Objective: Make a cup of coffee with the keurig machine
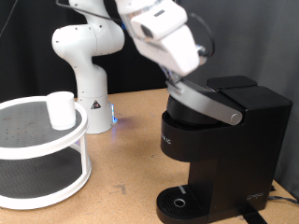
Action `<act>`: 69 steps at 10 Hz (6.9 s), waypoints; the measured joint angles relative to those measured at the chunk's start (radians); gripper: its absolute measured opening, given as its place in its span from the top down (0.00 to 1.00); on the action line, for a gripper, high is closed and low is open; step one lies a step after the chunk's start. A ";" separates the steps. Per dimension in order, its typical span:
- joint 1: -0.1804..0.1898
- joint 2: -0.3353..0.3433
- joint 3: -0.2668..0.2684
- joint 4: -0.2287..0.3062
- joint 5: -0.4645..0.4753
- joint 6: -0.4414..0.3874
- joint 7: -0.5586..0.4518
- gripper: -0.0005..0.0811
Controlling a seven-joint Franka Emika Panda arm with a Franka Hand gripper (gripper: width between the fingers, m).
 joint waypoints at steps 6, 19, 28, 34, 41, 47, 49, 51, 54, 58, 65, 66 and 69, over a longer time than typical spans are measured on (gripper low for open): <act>-0.008 0.047 -0.004 -0.087 -0.043 0.136 -0.032 0.99; -0.010 0.001 -0.032 -0.085 0.358 0.094 -0.160 0.99; -0.046 -0.177 -0.106 -0.251 0.368 -0.107 -0.111 0.99; -0.140 -0.352 -0.109 -0.389 0.376 -0.051 0.155 0.99; -0.227 -0.479 -0.196 -0.494 0.359 0.004 -0.038 0.99; -0.280 -0.530 -0.235 -0.502 0.278 -0.079 -0.021 0.99; -0.311 -0.562 -0.279 -0.481 0.190 -0.236 -0.023 0.99; -0.338 -0.571 -0.330 -0.426 0.076 -0.454 0.029 0.99; -0.424 -0.592 -0.349 -0.387 0.039 -0.553 0.172 0.99; -0.455 -0.612 -0.307 -0.399 -0.085 -0.480 0.198 0.99; -0.477 -0.649 -0.313 -0.384 -0.244 -0.426 0.067 0.99; -0.478 -0.646 -0.311 -0.385 -0.256 -0.426 0.088 0.99; -0.525 -0.649 -0.310 -0.390 -0.263 -0.373 0.182 0.99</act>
